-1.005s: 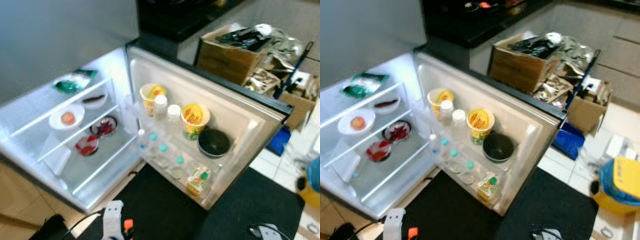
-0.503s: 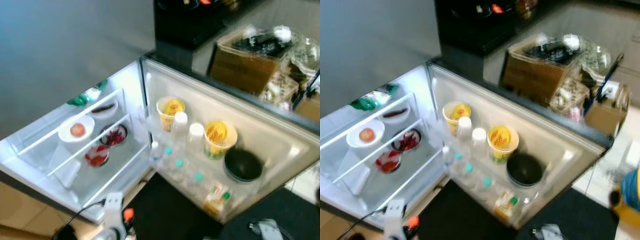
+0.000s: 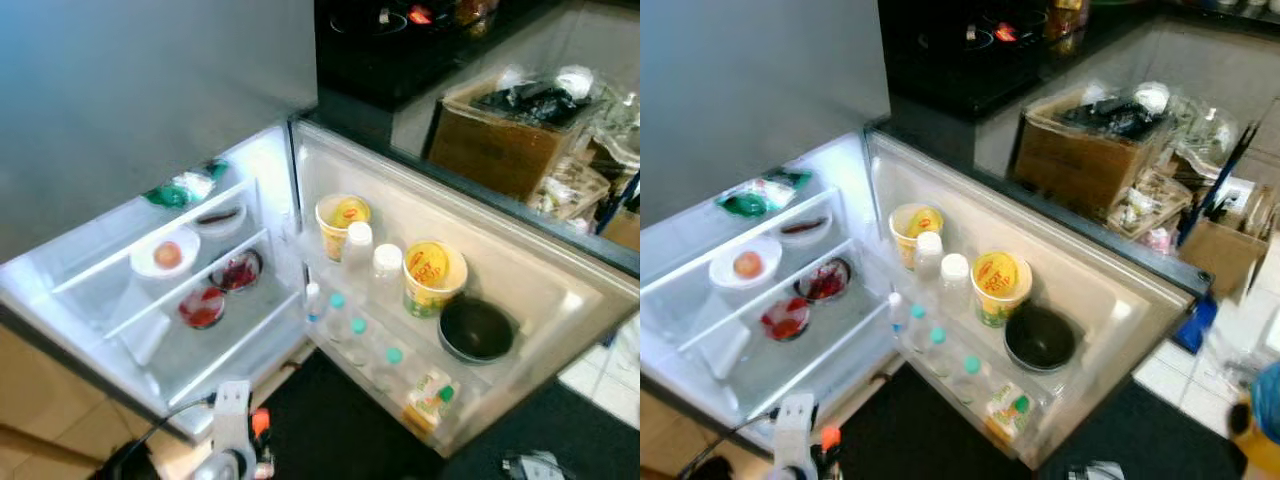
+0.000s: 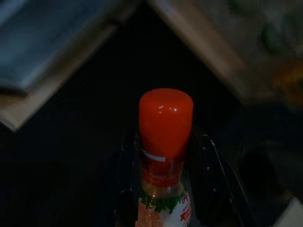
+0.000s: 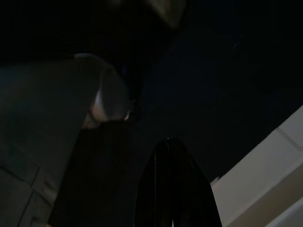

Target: Restocking fridge

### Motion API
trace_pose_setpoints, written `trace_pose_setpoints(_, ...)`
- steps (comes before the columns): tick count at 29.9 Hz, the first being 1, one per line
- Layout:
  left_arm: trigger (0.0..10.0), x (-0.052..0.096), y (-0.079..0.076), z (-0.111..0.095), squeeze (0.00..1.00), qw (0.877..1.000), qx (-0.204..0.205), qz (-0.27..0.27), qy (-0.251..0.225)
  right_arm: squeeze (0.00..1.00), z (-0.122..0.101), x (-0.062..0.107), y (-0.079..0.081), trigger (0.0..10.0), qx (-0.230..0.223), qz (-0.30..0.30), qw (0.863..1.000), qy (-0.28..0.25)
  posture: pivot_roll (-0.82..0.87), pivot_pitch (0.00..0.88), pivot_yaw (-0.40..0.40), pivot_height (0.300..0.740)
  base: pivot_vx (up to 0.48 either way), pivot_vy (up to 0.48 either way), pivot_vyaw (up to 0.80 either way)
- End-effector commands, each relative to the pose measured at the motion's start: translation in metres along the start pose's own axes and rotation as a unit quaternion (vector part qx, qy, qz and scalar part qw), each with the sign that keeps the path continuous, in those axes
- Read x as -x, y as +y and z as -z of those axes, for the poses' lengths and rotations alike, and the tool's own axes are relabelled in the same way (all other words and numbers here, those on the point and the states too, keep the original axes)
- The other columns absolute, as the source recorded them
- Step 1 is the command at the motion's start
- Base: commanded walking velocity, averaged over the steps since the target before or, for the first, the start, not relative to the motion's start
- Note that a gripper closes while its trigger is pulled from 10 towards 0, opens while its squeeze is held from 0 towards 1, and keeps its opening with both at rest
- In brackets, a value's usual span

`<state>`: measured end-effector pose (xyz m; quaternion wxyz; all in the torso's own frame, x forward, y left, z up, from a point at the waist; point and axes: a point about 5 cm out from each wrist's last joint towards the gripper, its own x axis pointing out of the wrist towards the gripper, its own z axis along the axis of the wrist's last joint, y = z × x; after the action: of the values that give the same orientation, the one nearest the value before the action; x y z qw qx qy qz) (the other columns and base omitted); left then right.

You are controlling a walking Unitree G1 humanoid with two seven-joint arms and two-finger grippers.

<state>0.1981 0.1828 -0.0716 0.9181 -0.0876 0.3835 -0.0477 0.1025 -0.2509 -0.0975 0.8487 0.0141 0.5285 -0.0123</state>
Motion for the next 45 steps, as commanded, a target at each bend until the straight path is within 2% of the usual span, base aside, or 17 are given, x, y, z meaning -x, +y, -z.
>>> trace_pose_setpoints(1, 10.0, -0.001, 0.007, -0.014, 0.00, 0.999, 0.000, -0.017, -0.032, 0.00, 0.007, 0.000, 0.004, 10.0, -0.003, -0.004, 1.000, 0.009, -0.05, 0.064, 0.017, 0.740, 0.000, 0.000, 0.00)
trace_pose_setpoints(2, 10.0, -0.001, 0.007, -0.014, 0.00, 0.999, 0.000, -0.017, -0.032, 0.00, 0.007, 0.000, 0.004, 10.0, -0.003, -0.004, 1.000, 0.009, -0.05, 0.064, 0.017, 0.740, 0.000, 0.000, 0.00)
trace_pose_setpoints(3, 10.0, -0.003, 0.012, -0.037, 0.00, 0.996, 0.012, -0.034, -0.077, 0.00, 0.007, 0.000, 0.004, 10.0, -0.004, -0.005, 1.000, 0.008, -0.05, 0.070, 0.019, 0.740, 0.000, 0.000, 0.00)
trace_pose_setpoints(4, 10.0, -0.003, 0.012, -0.037, 0.00, 0.996, 0.012, -0.034, -0.077, 0.00, 0.007, 0.000, 0.004, 10.0, -0.004, -0.005, 1.000, 0.008, -0.05, 0.070, 0.019, 0.740, 0.000, 0.000, 0.00)
trace_pose_setpoints(5, 10.0, -0.005, 0.016, -0.064, 0.00, 0.990, 0.025, -0.045, -0.129, 0.00, 0.008, 0.001, 0.004, 10.0, -0.004, -0.007, 1.000, 0.007, -0.06, 0.074, 0.021, 0.740, 0.000, 0.000, 0.00)
trace_pose_setpoints(7, 10.0, -0.005, 0.018, -0.074, 0.00, 0.988, 0.028, -0.047, -0.146, 0.00, 0.008, 0.001, 0.004, 10.0, -0.004, -0.007, 1.000, 0.007, -0.06, 0.077, 0.021, 0.740, 0.000, 0.000, 0.00)
trace_pose_setpoints(10, 10.0, -0.004, 0.019, -0.110, 0.00, 0.975, 0.043, -0.037, -0.214, 0.00, 0.010, 0.001, 0.005, 10.0, -0.006, -0.008, 1.000, 0.008, -0.06, 0.085, 0.023, 0.740, 0.000, 0.000, 0.00)
trace_pose_setpoints(14, 10.0, 0.006, 0.016, -0.176, 0.00, 0.938, 0.075, 0.009, -0.340, 0.00, 0.022, 0.004, 0.007, 10.0, -0.010, -0.008, 1.000, 0.018, -0.06, 0.116, 0.034, 0.740, 0.000, 0.000, 0.00)
trace_pose_setpoints(17, 10.0, 0.013, 0.011, -0.205, 0.00, 0.912, 0.102, 0.063, -0.393, 0.00, 0.027, 0.004, 0.009, 10.0, -0.011, -0.009, 1.000, 0.021, -0.06, 0.123, 0.036, 0.740, 0.000, 0.000, 0.00)
trace_pose_setpoints(18, 10.0, 0.018, 0.007, -0.217, 0.00, 0.897, 0.109, 0.091, -0.419, 0.00, 0.028, 0.005, 0.010, 10.0, -0.014, -0.009, 1.000, 0.019, -0.06, 0.134, 0.040, 0.740, 0.000, 0.000, 0.00)
trace_pose_setpoints(19, 10.0, 0.018, 0.007, -0.217, 0.00, 0.897, 0.109, 0.091, -0.419, 0.00, 0.028, 0.005, 0.010, 10.0, -0.014, -0.009, 1.000, 0.019, -0.06, 0.134, 0.040, 0.740, 0.000, 0.000, 0.00)
trace_pose_setpoints(22, 10.0, 0.031, -0.003, -0.244, 0.00, 0.858, 0.111, 0.153, -0.478, 0.00, 0.030, 0.005, 0.010, 10.0, -0.024, -0.009, 1.000, 0.014, -0.06, 0.158, 0.047, 0.740, 0.000, 0.000, 0.00)
trace_pose_setpoints(23, 10.0, 0.038, -0.008, -0.258, 0.00, 0.839, 0.101, 0.176, -0.505, 0.00, 0.031, 0.006, 0.010, 10.0, -0.025, -0.009, 1.000, 0.011, -0.06, 0.171, 0.049, 0.740, 0.000, 0.000, 0.00)
trace_pose_setpoints(32, 10.0, 0.054, -0.018, -0.289, 0.00, 0.813, 0.053, 0.199, -0.545, 0.00, 0.040, 0.009, 0.014, 10.0, -0.026, -0.014, 1.000, 0.009, -0.05, 0.241, 0.064, 0.740, 0.000, 0.000, 0.00)
trace_pose_setpoints(34, 10.0, 0.062, -0.020, -0.307, 0.00, 0.803, 0.047, 0.214, -0.555, 0.00, 0.049, 0.011, 0.018, 10.0, -0.028, -0.019, 0.999, 0.012, -0.05, 0.282, 0.077, 0.740, 0.000, 0.000, 0.00)
trace_pose_setpoints(43, 10.0, 0.063, -0.029, -0.317, 0.00, 0.804, 0.032, 0.234, -0.546, 0.00, 0.062, 0.016, 0.022, 10.0, -0.033, -0.023, 0.999, 0.011, -0.07, 0.346, 0.096, 0.740, 0.000, 0.000, 0.00)
trace_pose_setpoints(45, 10.0, 0.065, -0.041, -0.326, 0.00, 0.797, 0.026, 0.271, -0.540, 0.00, 0.070, 0.021, 0.021, 10.0, -0.035, -0.023, 0.999, 0.008, -0.08, 0.371, 0.105, 0.740, 0.000, 0.000, 0.00)
